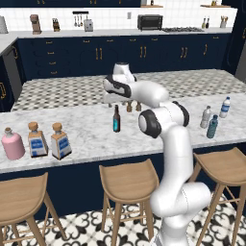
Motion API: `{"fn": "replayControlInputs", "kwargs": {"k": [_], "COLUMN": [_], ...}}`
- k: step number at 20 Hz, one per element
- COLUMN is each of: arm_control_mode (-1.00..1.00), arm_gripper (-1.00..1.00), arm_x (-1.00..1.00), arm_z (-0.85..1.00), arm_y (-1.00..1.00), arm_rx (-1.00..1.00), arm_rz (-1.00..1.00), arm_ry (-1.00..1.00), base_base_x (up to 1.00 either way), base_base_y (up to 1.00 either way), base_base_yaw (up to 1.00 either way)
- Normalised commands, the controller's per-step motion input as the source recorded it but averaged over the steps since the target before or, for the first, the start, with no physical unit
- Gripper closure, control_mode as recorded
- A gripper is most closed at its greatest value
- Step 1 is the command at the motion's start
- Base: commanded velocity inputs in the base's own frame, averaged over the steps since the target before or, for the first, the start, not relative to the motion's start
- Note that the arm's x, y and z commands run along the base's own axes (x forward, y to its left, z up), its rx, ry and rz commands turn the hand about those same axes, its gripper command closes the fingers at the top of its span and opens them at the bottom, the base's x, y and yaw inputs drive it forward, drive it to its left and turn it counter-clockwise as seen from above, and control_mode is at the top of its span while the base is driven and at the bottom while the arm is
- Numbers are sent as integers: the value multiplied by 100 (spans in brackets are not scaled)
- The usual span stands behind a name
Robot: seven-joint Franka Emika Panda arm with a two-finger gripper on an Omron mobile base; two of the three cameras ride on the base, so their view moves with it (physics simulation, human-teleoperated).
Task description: Move the plastic bottles in the middle to the plastics group, and the glass bottles in the middle to the glass group.
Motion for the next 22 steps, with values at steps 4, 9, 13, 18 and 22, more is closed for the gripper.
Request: {"fn": "replayControlInputs", "kwargs": {"k": [4, 9, 13, 18, 22], "arm_control_mode": [-100, -100, -100, -100, -100], "arm_gripper": [-100, -100, -100, -100, -100], "arm_x": [6, -5, -16, -38, -22], "arm_z": [0, -5, -22, -17, -20], "arm_y": [3, -4, 0, -4, 0], "arm_rx": [0, 0, 0, 0, 0], "arm_rz": [6, 2, 0, 0, 0], "arm_ry": [0, -1, -3, -6, -3], "base_base_x": [0, 0, 0, 0, 0], "base_base_y": [0, 0, 0, 0, 0], "base_base_yaw": [0, 0, 0, 0, 0]}}
